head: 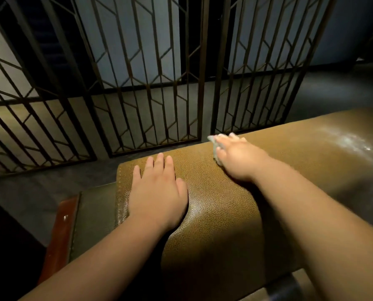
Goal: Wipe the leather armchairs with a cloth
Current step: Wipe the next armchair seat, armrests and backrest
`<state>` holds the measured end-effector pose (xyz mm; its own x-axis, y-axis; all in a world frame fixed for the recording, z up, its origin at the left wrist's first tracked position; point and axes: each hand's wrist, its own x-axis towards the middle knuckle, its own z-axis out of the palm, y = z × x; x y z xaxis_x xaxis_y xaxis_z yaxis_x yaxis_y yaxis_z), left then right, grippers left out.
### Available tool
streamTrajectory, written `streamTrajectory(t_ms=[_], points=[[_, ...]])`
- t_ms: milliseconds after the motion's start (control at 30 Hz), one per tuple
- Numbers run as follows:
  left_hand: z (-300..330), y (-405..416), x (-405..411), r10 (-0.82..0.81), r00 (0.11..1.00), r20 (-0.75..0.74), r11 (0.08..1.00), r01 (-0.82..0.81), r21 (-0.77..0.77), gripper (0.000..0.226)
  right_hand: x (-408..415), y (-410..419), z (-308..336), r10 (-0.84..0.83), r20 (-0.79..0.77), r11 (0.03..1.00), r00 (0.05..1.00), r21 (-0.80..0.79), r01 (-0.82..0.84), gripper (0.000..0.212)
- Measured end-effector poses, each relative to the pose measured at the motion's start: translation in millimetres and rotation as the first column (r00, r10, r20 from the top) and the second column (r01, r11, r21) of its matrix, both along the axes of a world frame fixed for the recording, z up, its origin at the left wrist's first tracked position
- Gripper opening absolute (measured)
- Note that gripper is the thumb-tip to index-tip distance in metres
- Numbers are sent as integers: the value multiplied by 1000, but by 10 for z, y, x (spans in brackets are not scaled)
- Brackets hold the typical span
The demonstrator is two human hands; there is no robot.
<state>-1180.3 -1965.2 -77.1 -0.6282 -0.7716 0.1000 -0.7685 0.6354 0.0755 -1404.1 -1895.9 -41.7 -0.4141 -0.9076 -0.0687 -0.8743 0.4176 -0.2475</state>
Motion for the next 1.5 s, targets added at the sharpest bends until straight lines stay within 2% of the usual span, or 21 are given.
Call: streamTrajectory(t_ms=[67,100,233,300,367,467,533,600,700,800,833,900,967,1033,1067,1133,1200,1300,1400,1433,1500], points=[[25,2,-9,-16,1000,13,1000,17,-14,81,-217,-161,104,-172,-31,982,985,71,174,54],[43,-2,-15,-28,999,16,999,29,-21,80,-127,-249,109,-173,-59,981,983,82,177,55],[63,-4,-8,-70,997,-33,997,69,-37,73,753,-352,-85,209,-26,975,978,-76,-210,59],[41,-5,12,-86,995,-49,996,84,-35,73,765,-200,-116,314,-9,942,949,-119,-313,60],[33,-15,18,-89,995,-55,996,87,-27,78,301,-34,-86,193,-21,977,981,-90,-194,59],[48,9,-6,-90,992,-86,996,88,-30,82,-551,393,30,-193,-26,981,981,9,193,57],[48,17,-21,-89,992,-84,996,87,-34,82,-653,617,58,-352,-19,936,936,-7,351,58],[60,20,-32,-104,991,-81,994,100,-49,79,-286,686,-78,-388,-21,919,921,-85,385,60],[101,46,-22,-98,992,-85,994,93,-62,69,585,840,-407,-92,-117,933,989,-357,45,59],[138,102,-20,-107,992,-71,993,103,-57,63,511,1118,-513,132,-177,917,975,-352,-188,65],[147,130,-12,-118,990,-77,992,114,-57,63,267,1215,-537,84,-204,916,975,-369,-156,65],[180,181,-45,-120,989,-86,992,117,-47,73,-280,1415,-511,-150,-151,909,977,-410,76,59],[206,214,-201,-119,993,-23,992,118,-39,84,-649,1534,-477,-381,-20,838,924,-431,335,55],[234,300,-498,-158,985,63,986,161,-47,94,-593,1457,-505,-489,41,764,871,-462,451,55],[238,380,-692,-191,978,79,979,195,-51,97,-457,1388,-547,-466,41,760,884,-492,424,56],[217,585,-1123,-273,960,66,960,276,-48,100,-155,1334,-639,-264,-44,819,964,-538,200,57],[168,790,-1538,-331,943,42,943,332,-33,99,-200,1463,-710,-85,-136,876,987,-482,9,59],[88,1001,-2048,-342,939,41,937,344,-69,88,-1015,1830,-736,-254,-74,835,964,-520,180,56],[72,1171,-2556,-358,933,44,930,360,-80,82,-1568,2116,-748,-500,167,652,850,-573,496,50],[78,1225,-2732,-366,930,46,927,368,-71,83,-1574,2086,-767,-511,218,619,832,-579,532,51],[88,1308,-3033,-366,929,44,929,368,-48,83,-1479,1976,-839,-416,163,673,894,-607,424,57]])
